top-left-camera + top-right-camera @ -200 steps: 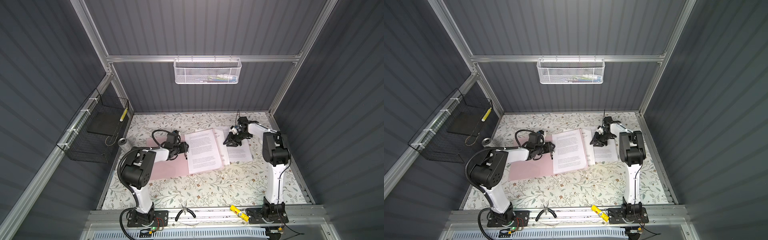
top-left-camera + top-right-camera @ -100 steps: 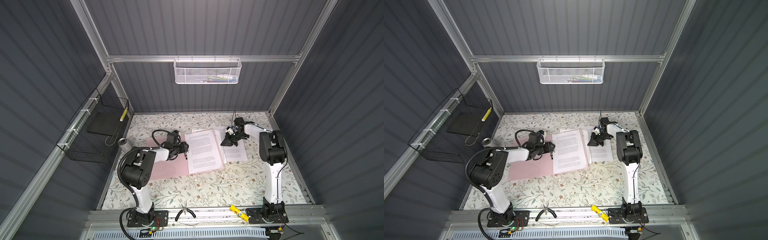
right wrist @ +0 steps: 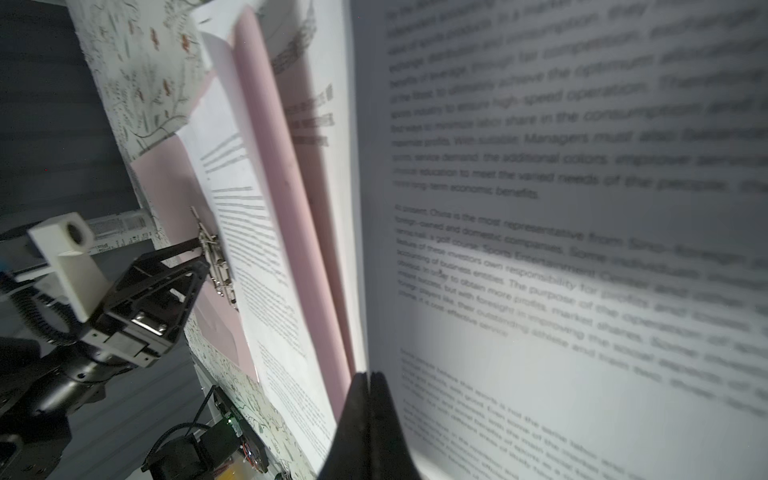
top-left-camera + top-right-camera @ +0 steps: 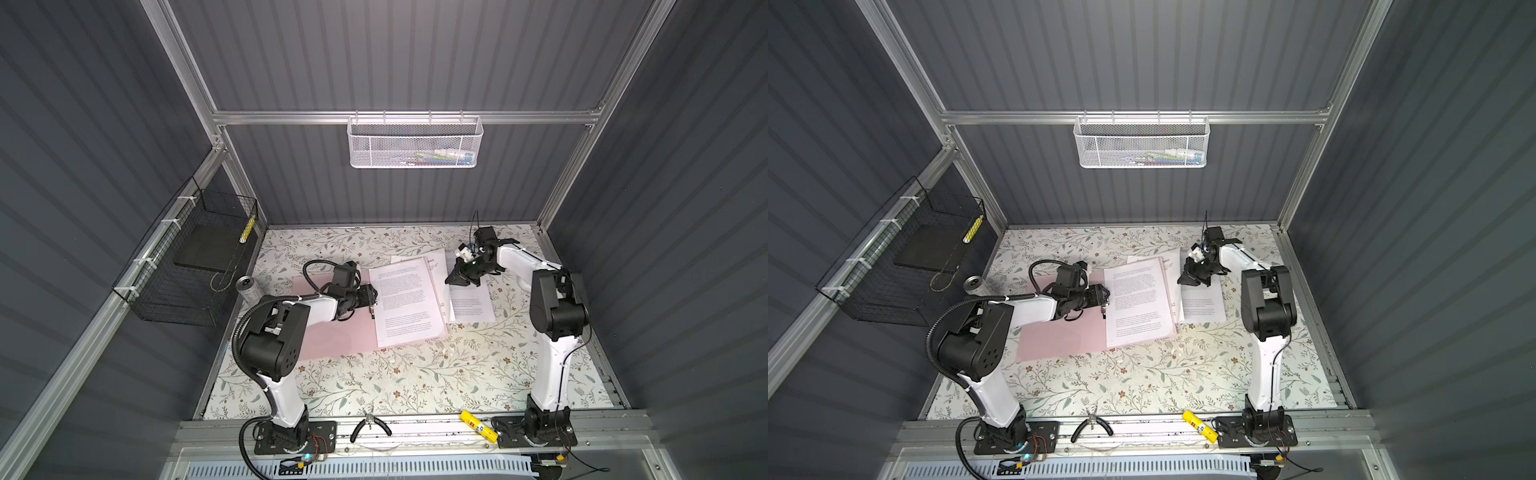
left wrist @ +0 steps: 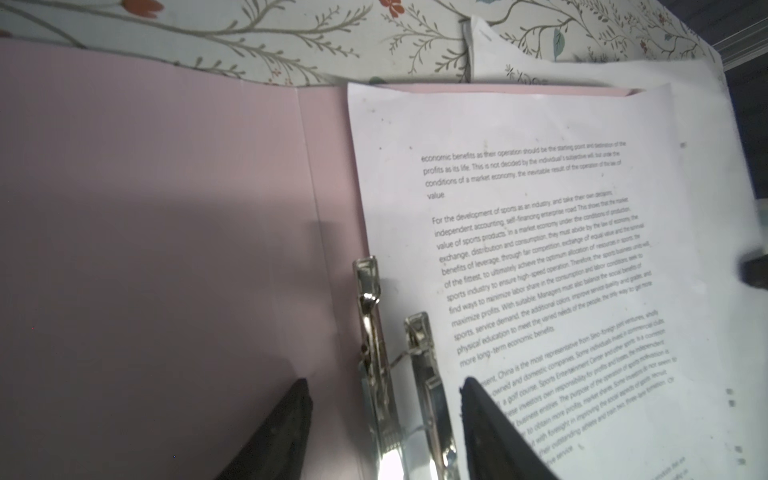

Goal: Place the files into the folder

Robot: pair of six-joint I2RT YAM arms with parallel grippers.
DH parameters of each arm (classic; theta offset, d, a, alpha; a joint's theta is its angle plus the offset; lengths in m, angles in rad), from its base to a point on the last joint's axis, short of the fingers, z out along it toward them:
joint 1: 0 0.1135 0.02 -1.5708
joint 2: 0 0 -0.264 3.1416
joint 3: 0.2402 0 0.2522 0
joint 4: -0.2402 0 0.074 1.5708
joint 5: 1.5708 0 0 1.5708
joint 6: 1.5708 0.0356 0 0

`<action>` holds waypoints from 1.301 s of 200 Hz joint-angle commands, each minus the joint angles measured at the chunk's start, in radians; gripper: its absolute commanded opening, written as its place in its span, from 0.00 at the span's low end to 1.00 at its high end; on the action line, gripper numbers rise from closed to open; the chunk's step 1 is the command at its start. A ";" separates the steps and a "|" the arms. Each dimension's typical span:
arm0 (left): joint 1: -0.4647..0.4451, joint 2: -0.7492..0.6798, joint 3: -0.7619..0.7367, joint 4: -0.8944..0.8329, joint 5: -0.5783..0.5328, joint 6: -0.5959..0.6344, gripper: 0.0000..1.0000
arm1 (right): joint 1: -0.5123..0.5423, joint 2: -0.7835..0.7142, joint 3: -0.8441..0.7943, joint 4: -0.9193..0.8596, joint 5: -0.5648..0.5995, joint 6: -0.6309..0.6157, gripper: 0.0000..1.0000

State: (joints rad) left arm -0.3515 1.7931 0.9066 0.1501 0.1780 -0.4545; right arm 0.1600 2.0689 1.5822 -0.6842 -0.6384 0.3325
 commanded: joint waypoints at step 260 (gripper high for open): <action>0.008 -0.394 -0.003 -0.264 -0.161 0.014 0.72 | 0.208 -0.308 0.028 -0.041 -0.015 0.020 0.00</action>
State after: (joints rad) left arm -0.3515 1.4193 0.9222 -0.0917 0.0246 -0.4557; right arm 0.3985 1.7088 1.7248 -0.8127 -0.5480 0.3302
